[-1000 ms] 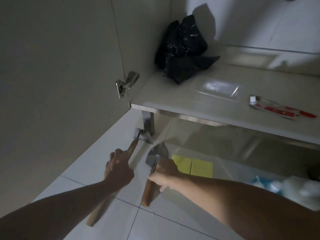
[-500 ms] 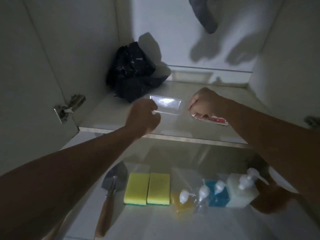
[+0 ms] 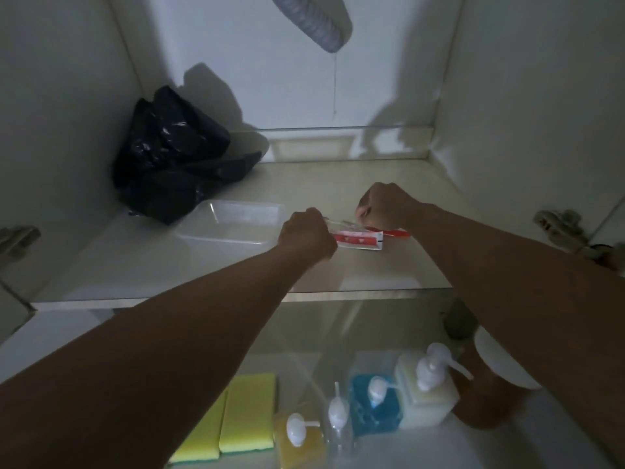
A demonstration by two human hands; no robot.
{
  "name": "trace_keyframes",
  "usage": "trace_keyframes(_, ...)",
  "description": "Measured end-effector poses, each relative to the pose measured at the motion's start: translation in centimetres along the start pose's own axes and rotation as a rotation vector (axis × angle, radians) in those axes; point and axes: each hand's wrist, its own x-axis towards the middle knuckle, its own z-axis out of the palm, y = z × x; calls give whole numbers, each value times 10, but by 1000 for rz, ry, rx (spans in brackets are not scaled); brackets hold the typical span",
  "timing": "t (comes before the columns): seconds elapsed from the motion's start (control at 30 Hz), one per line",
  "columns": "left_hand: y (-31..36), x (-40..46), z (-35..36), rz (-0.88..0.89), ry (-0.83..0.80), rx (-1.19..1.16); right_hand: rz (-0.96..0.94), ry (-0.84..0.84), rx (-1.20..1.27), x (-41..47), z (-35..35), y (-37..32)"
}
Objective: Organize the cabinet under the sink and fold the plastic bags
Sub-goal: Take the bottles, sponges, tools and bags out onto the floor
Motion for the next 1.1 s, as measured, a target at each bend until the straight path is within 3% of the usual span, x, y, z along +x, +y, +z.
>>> trace_keyframes(0.23,8,33,31,-145,102,-66,9,-16,20,10,24,15)
trace_keyframes(0.47,8,49,30,-407,121,-410,78,48,31,-24,30,-11)
trace_keyframes(0.93,4,5,25,-187,-19,-315,311,64,79,-60,16,-14)
trace_keyframes(1.1,9,-7,21,-158,10,-271,399,-72,276,-90,-7,-25)
